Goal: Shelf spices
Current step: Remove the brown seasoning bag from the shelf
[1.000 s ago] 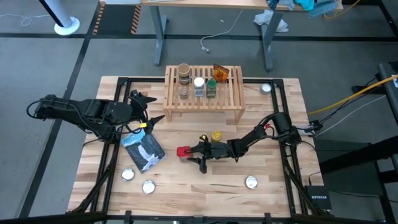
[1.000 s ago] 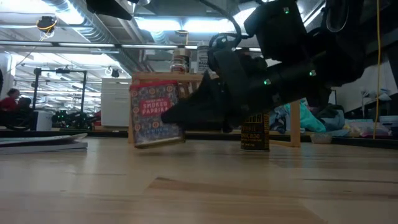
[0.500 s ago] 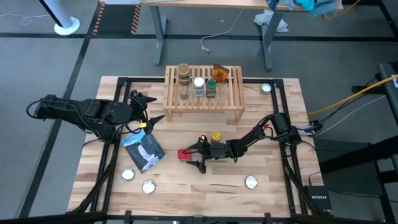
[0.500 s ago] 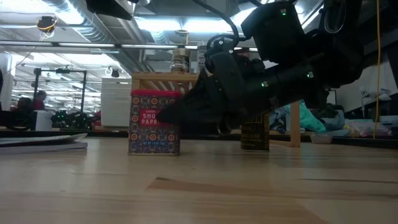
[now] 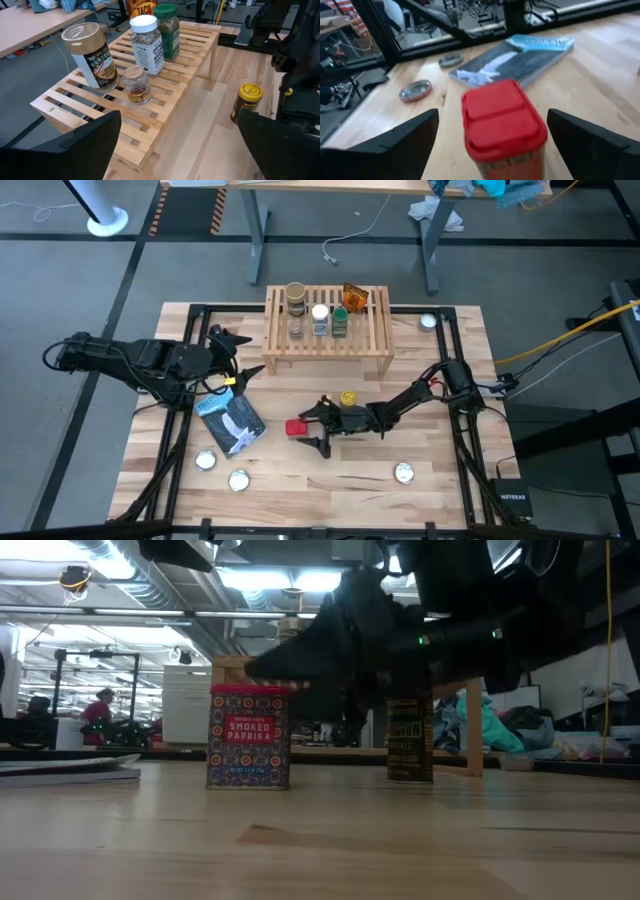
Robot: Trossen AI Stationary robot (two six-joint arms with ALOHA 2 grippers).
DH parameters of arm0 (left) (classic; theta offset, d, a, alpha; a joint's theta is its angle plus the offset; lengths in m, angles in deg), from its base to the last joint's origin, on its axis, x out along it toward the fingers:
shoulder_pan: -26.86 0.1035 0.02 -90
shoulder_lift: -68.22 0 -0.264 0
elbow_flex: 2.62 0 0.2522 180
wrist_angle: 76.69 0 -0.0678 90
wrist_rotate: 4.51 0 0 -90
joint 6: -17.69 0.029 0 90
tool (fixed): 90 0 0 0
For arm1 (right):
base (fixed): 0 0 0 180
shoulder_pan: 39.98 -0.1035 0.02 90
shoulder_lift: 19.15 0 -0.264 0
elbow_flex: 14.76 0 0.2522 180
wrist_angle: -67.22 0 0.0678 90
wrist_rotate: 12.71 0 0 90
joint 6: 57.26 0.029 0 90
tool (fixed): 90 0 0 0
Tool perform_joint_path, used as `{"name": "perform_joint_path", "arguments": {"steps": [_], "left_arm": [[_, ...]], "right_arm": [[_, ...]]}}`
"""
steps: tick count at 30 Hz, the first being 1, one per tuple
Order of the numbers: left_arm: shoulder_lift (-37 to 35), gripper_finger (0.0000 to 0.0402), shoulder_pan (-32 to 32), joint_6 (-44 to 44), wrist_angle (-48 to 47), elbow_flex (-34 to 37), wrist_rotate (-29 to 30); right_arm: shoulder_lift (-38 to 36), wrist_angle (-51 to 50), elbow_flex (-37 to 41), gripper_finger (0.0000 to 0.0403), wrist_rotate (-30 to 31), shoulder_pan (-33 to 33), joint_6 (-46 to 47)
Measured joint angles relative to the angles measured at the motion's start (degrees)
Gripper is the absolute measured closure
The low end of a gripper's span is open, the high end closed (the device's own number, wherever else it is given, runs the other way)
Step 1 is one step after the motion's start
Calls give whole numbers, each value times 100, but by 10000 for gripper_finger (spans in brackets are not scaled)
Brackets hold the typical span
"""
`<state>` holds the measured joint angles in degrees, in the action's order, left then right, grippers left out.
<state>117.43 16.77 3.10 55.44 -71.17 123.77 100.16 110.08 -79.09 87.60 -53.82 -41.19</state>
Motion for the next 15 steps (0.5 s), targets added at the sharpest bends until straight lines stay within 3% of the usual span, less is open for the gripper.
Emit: {"name": "perform_joint_path", "arguments": {"steps": [8, 15], "left_arm": [[2, 8, 0, 0, 0, 0, -2], [2, 8, 2, 0, 0, 0, -2]], "right_arm": [[-528, -85, 2, 29, -80, 0, -33], [-1222, -125, 2, 29, -239, 0, -662]]}}
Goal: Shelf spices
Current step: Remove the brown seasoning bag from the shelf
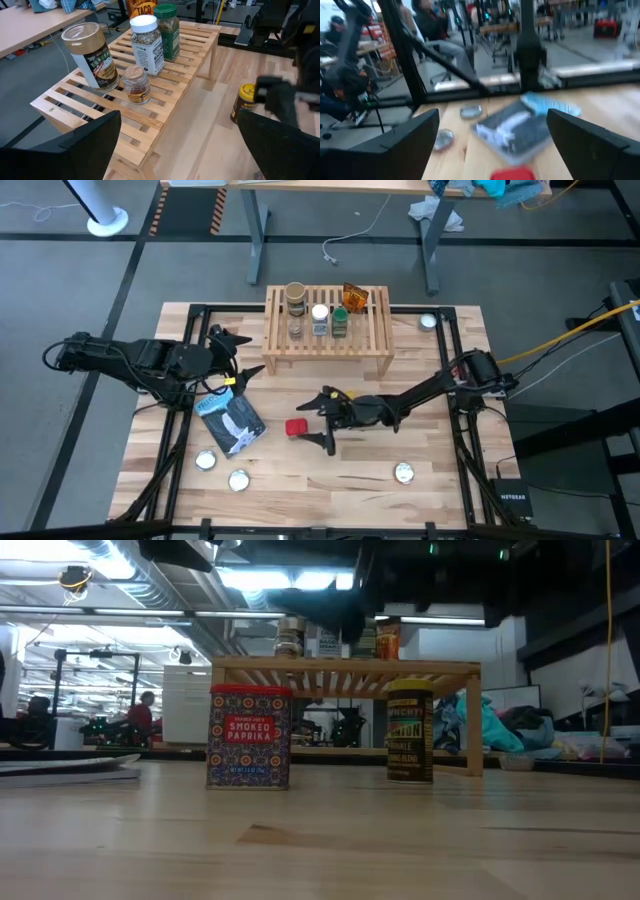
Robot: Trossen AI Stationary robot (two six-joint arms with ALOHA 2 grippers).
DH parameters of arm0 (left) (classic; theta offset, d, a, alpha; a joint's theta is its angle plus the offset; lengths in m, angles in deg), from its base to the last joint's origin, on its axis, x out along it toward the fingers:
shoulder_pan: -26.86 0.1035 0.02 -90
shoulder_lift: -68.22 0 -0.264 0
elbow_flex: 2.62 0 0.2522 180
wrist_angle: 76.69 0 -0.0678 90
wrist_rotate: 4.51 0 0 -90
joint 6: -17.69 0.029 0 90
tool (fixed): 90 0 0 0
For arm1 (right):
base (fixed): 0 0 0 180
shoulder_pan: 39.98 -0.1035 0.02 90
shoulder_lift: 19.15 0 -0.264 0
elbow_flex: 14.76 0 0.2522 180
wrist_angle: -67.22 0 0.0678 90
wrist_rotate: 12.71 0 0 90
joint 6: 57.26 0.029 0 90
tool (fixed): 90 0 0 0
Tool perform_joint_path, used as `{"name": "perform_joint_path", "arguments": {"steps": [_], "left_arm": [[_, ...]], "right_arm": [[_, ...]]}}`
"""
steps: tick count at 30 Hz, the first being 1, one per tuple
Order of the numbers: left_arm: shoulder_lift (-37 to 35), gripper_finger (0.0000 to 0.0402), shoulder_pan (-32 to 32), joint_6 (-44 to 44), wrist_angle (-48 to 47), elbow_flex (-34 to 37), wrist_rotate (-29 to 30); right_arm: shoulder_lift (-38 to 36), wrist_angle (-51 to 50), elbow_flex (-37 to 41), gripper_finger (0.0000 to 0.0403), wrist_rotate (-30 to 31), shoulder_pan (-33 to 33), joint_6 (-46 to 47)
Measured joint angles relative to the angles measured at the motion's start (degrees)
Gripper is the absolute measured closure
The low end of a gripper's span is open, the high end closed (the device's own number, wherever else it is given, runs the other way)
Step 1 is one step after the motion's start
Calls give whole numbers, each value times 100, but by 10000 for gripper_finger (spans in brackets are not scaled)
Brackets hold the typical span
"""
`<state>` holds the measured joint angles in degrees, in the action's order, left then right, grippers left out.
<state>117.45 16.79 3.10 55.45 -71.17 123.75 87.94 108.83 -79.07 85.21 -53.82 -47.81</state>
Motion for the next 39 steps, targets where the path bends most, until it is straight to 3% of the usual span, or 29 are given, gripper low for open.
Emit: {"name": "perform_joint_path", "arguments": {"steps": [10, 17, 22, 29, 39], "left_arm": [[0, 8, 1, 0, 56, 0, 2], [179, 8, 43, -621, 371, 0, 46], [503, 8, 410, 60, 865, 0, 94], [976, 8, 1078, 1020, 1327, 0, 90], [775, 8, 1577, 2495, 1784, -59, 91]], "right_arm": [[-1150, -1160, -2, 29, 63, 0, -553], [-2195, -2038, -2, 29, 604, 0, -1094], [-2834, -2969, -4, 29, 1324, 0, -1299], [-3330, -4059, -4, 29, 1848, 2, -1444], [-3994, -5327, -4, 29, 2261, 1, -1445]]}}
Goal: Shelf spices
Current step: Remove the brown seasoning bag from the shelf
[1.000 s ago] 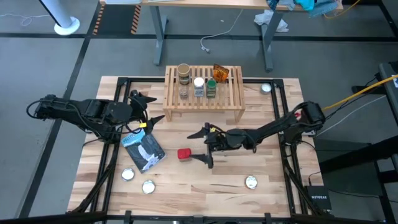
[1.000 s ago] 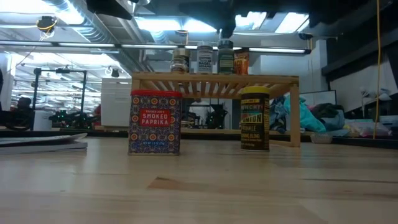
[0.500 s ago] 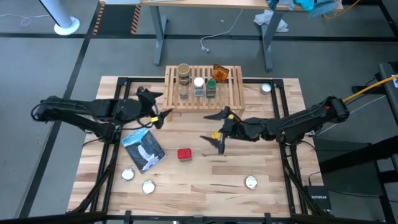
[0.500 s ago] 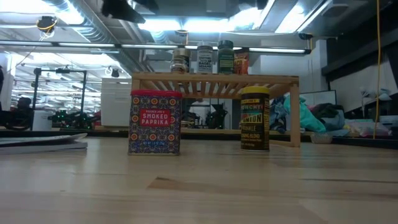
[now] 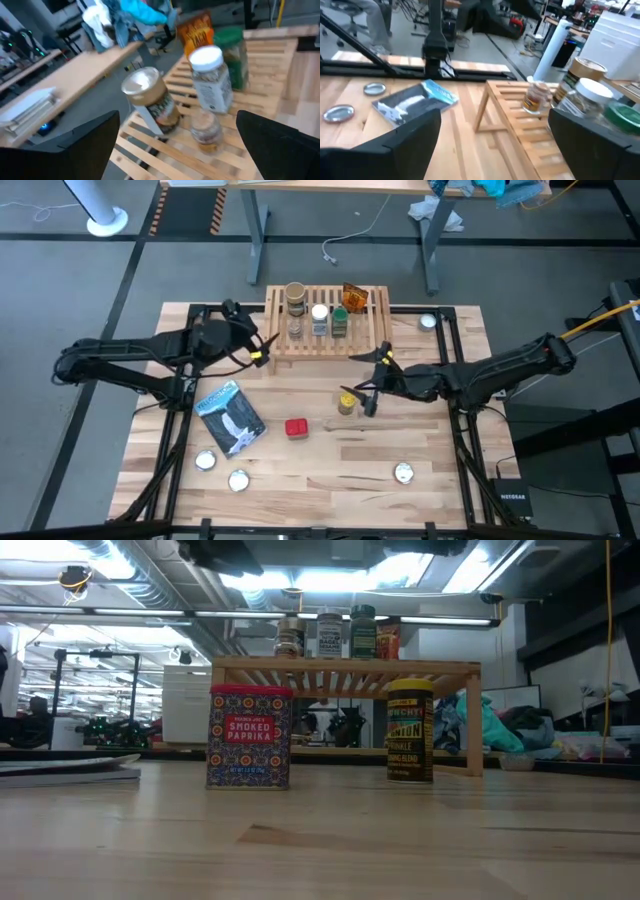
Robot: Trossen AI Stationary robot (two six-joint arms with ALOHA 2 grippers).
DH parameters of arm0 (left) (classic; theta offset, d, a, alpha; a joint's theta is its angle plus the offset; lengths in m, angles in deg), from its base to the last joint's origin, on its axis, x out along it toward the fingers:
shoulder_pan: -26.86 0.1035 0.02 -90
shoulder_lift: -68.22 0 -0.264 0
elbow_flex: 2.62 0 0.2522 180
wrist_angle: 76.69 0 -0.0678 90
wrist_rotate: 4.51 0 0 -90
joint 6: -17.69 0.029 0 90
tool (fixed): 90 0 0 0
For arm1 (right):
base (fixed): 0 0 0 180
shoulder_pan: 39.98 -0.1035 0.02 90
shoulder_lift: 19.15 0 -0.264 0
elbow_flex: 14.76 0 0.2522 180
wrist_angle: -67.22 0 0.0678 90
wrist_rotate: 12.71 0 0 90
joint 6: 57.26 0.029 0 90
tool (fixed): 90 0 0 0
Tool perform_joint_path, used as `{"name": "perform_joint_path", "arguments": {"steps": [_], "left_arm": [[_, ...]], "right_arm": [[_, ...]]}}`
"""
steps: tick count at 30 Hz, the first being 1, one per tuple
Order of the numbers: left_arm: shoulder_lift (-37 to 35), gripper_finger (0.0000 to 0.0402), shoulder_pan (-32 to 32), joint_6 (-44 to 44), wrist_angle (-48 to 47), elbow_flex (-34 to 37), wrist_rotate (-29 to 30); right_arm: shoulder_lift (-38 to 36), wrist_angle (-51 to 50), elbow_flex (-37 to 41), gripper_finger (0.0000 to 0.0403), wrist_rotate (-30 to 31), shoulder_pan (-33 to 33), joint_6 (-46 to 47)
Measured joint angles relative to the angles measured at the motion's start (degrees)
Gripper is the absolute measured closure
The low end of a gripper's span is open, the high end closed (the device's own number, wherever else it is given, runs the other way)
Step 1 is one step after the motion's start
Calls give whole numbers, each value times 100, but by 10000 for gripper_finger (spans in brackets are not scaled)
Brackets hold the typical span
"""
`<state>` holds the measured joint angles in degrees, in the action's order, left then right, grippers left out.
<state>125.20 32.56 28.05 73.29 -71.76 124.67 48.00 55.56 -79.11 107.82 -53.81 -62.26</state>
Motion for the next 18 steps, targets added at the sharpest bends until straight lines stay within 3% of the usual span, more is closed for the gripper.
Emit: {"name": "perform_joint_path", "arguments": {"steps": [7, 18], "left_arm": [[-727, 8, 10, 98, -453, -81, 1], [-1636, 8, 10, -784, -2524, -87, 3]], "right_arm": [[-523, -682, 0, 29, 216, 0, 22], [-1091, -1970, 0, 29, 629, 5, 452]]}}
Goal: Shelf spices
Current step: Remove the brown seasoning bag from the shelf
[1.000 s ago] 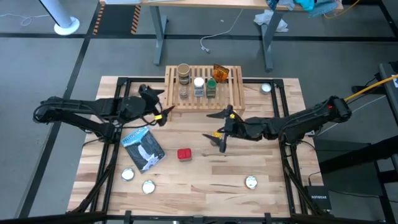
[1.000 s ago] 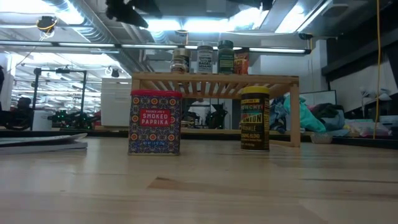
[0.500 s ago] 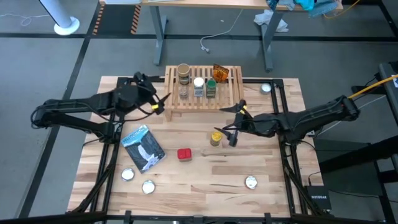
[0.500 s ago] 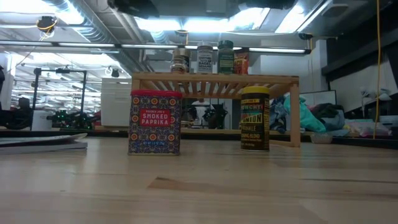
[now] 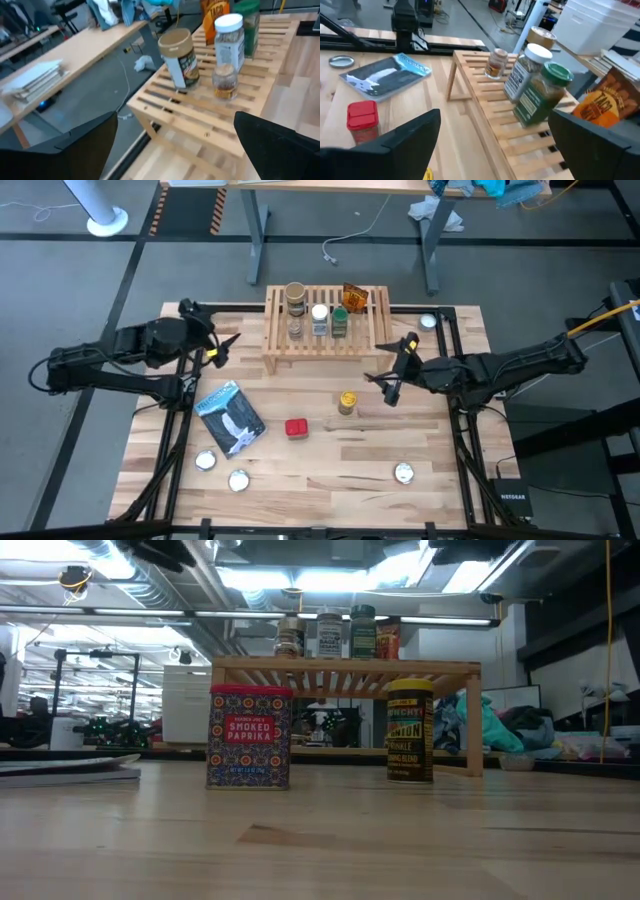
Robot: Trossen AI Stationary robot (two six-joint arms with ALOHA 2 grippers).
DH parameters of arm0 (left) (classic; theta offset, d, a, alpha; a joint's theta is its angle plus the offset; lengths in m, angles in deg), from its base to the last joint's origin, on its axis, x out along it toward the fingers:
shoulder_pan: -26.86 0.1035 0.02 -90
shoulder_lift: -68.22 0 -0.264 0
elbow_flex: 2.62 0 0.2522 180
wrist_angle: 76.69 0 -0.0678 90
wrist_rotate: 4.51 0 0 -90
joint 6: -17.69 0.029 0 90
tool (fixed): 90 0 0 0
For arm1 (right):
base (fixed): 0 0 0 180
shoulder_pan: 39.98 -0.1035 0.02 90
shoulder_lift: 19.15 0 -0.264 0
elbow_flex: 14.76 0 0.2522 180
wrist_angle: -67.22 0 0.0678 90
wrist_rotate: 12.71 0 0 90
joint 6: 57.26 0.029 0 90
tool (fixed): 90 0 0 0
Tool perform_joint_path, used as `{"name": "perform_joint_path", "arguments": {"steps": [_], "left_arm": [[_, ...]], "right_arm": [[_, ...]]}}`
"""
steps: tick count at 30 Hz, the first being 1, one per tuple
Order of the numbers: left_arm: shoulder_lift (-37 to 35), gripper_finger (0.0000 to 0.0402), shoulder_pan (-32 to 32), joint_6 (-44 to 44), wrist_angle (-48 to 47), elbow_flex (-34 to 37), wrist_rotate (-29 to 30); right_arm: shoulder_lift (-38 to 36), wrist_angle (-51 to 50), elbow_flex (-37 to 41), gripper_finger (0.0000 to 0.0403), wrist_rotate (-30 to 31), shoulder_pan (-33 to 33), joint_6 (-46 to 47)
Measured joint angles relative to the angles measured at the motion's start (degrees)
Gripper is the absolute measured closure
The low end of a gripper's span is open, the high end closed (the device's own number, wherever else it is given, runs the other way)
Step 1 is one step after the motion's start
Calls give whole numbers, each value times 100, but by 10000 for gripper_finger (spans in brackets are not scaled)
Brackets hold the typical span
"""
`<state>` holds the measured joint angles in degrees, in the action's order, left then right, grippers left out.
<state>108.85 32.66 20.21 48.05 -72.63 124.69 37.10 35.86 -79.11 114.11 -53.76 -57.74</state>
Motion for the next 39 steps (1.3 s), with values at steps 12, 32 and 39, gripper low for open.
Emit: {"name": "perform_joint_path", "arguments": {"steps": [12, 32, 39], "left_arm": [[-549, 8, -15, -862, -804, 541, -140], [-1374, 8, 62, 373, 2653, 2561, -759], [-1270, 8, 258, 340, 3045, 2684, -1299]], "right_arm": [[-28, -1052, 4, 29, -14, 604, 610], [-1088, -18, 883, 29, -794, 1323, -1], [-1083, 720, 1481, 29, -796, 1749, -282]]}}
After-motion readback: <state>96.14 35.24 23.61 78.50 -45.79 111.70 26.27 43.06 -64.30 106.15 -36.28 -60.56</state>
